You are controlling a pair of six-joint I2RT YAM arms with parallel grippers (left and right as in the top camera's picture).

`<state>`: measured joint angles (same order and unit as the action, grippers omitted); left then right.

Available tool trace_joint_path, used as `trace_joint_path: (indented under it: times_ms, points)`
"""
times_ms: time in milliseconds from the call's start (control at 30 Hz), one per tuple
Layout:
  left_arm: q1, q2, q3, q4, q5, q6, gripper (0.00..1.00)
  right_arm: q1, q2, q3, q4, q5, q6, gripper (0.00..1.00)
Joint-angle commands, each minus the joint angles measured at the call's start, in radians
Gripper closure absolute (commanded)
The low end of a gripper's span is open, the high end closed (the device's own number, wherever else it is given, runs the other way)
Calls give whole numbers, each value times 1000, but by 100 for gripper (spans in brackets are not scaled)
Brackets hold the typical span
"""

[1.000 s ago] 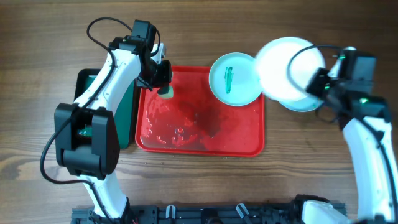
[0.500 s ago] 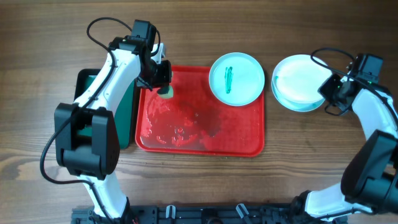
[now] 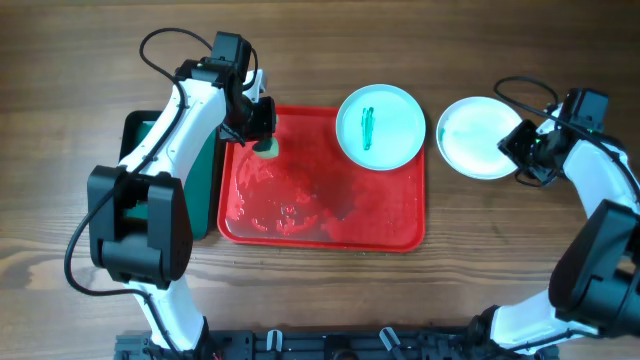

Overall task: Clean dirty plates on tray and stack at the side
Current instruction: 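Move the right gripper to the last plate and grip its rim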

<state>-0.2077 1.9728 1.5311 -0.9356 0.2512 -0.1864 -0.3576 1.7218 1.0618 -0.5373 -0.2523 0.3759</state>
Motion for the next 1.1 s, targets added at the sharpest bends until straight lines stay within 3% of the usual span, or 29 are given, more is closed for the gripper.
trace_joint_path:
  times_ms: [0, 200, 433, 767, 900, 1067]
  points:
    - [2, 4, 10, 1, -10, -14, 96, 74, -95, 43, -14, -87, -12, 58]
    - [2, 4, 10, 1, -10, -35, 96, 272, -93, 42, -14, -92, 33, 60]
    - [2, 4, 10, 1, -10, -35, 96, 466, -14, 42, 2, 59, 177, 60]
    - [2, 4, 10, 1, -10, -35, 96, 512, 122, 42, -14, 99, 210, 60]
    - [2, 4, 10, 1, -10, -35, 96, 512, 137, 42, -26, 63, 183, 72]
    - [2, 4, 10, 4, -10, -35, 96, 539, 137, 42, -68, -42, 71, 78]
